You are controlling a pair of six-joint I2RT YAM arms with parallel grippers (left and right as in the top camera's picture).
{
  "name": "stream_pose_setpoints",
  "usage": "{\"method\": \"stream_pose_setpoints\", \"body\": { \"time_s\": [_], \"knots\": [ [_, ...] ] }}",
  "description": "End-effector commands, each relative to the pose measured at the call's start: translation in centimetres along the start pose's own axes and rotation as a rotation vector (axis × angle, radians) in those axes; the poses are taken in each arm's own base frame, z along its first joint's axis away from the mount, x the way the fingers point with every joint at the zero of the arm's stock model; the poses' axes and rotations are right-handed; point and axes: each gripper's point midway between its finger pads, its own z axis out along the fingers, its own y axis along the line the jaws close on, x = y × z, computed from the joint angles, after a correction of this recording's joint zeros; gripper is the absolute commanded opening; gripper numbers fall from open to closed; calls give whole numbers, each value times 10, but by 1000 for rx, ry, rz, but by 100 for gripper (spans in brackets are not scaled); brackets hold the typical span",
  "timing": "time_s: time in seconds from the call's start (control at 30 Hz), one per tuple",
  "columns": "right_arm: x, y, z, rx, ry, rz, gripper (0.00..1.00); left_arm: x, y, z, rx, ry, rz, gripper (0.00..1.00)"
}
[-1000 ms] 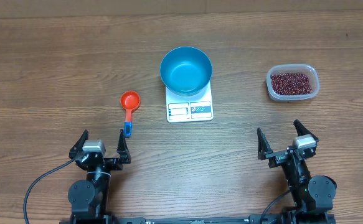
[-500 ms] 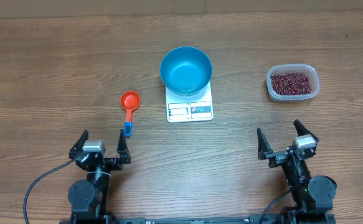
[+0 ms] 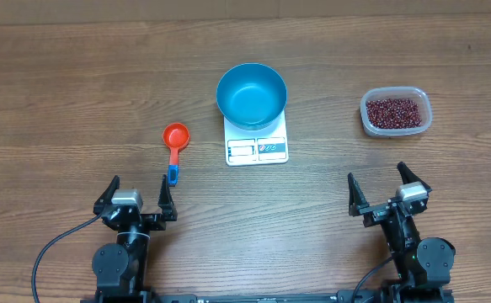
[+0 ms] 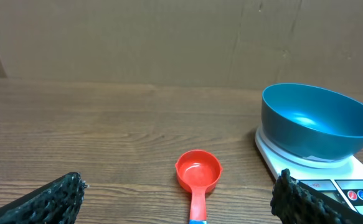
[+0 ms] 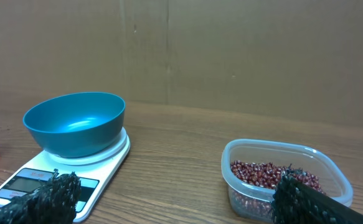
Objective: Scoop item into bowl and weigh 150g on scale
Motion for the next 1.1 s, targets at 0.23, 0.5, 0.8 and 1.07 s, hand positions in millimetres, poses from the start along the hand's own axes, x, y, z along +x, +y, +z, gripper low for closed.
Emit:
{"method": "stream_pose_setpoints", "body": {
  "time_s": [0.23, 0.5, 0.8, 1.07],
  "knots": [
    [1, -1, 0, 6, -5, -2, 100, 0, -1, 0, 4, -5, 12, 99],
    [1, -1, 0, 6, -5, -2, 100, 0, -1, 0, 4, -5, 12, 99],
    [1, -1, 0, 6, -5, -2, 100, 0, -2, 0, 10, -4, 12, 100],
    [1, -1, 0, 6, -5, -2, 100, 0, -4, 0, 19, -4, -8, 99]
  ]
}}
